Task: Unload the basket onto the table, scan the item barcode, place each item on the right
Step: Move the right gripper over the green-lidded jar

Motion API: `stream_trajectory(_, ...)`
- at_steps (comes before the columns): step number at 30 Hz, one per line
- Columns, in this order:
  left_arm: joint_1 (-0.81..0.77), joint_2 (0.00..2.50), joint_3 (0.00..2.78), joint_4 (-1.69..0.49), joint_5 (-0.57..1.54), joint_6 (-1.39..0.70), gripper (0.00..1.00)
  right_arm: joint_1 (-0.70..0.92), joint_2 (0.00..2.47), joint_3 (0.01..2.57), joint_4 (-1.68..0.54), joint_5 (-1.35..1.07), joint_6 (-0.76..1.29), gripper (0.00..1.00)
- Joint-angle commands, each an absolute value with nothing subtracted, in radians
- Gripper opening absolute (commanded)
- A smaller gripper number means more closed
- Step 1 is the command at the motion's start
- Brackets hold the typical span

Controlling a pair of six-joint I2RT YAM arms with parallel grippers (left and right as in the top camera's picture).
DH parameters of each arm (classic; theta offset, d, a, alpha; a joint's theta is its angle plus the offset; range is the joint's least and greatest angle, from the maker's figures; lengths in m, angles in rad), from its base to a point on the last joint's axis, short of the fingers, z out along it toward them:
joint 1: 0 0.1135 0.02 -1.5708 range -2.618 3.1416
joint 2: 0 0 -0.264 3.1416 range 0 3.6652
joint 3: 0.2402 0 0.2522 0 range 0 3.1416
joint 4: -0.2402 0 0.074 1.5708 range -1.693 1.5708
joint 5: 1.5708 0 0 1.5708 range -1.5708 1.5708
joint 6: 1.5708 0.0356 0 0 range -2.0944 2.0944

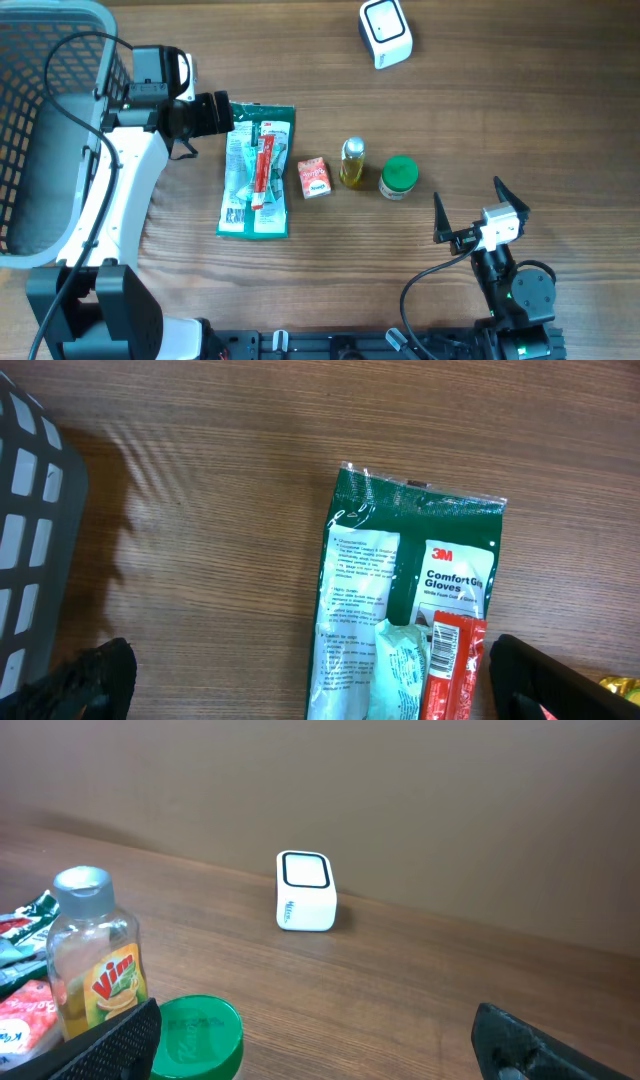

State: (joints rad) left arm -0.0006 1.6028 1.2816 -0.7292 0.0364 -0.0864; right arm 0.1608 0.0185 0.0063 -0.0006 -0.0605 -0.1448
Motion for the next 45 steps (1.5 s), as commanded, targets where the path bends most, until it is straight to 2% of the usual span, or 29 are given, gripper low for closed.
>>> stream_trajectory(1,0.003,1.599,1.289,-0.730,0.052,-0.067,1.00,0.156,0.016,0.005,0.003,-0.090,-0.151,0.99)
stream_trajectory(10,0.003,1.599,1.289,-0.730,0.052,-0.067,1.00,0.156,0.017,0.005,0.006,-0.107,0.058,1.00)
stream_trajectory(13,0.003,1.599,1.289,-0.730,0.052,-0.067,1.00,0.156,0.017,0.020,-0.005,-0.178,0.065,1.00)
stream_trajectory(17,0.003,1.599,1.289,-0.730,0.052,-0.067,1.00,0.156,0.019,0.158,-0.110,-0.234,0.064,1.00)
stream_trajectory(18,0.003,1.599,1.289,-0.730,0.052,-0.067,1.00,0.155,0.036,0.271,-0.213,-0.221,0.064,1.00)
stream_trajectory(25,0.003,1.599,1.289,-0.730,0.052,-0.067,1.00,0.156,0.381,0.867,-0.632,-0.208,0.063,1.00)
stream_trajectory(29,0.003,1.599,1.289,-0.730,0.052,-0.067,1.00,0.156,0.677,1.229,-0.953,-0.210,0.072,1.00)
stream_trajectory(32,0.003,1.599,1.289,-0.730,0.052,-0.067,1.00,0.156,0.883,1.413,-1.113,-0.291,0.083,1.00)
stream_trajectory(37,0.003,1.599,1.289,-0.730,0.052,-0.067,1.00,0.156,1.068,1.425,-1.138,-0.387,0.207,1.00)
stream_trajectory(38,0.003,1.599,1.289,-0.730,0.052,-0.067,1.00,0.156,1.111,1.425,-1.146,-0.387,0.213,0.90)
stream_trajectory(39,0.003,1.599,1.289,-0.730,0.052,-0.067,1.00,0.156,1.152,1.425,-1.155,-0.386,0.230,0.72)
stream_trajectory(40,0.003,1.599,1.289,-0.730,0.052,-0.067,1.00,0.156,1.184,1.425,-1.164,-0.383,0.270,0.70)
stream_trajectory(43,0.003,1.599,1.289,-0.730,0.052,-0.067,1.00,0.156,1.285,1.424,-1.190,-0.327,0.401,0.70)
stream_trajectory(44,0.003,1.599,1.289,-0.730,0.052,-0.067,1.00,0.160,1.323,1.414,-1.196,-0.286,0.471,0.79)
stream_trajectory(45,0.003,1.599,1.289,-0.730,0.052,-0.067,1.00,0.166,1.352,1.406,-1.200,-0.257,0.515,0.83)
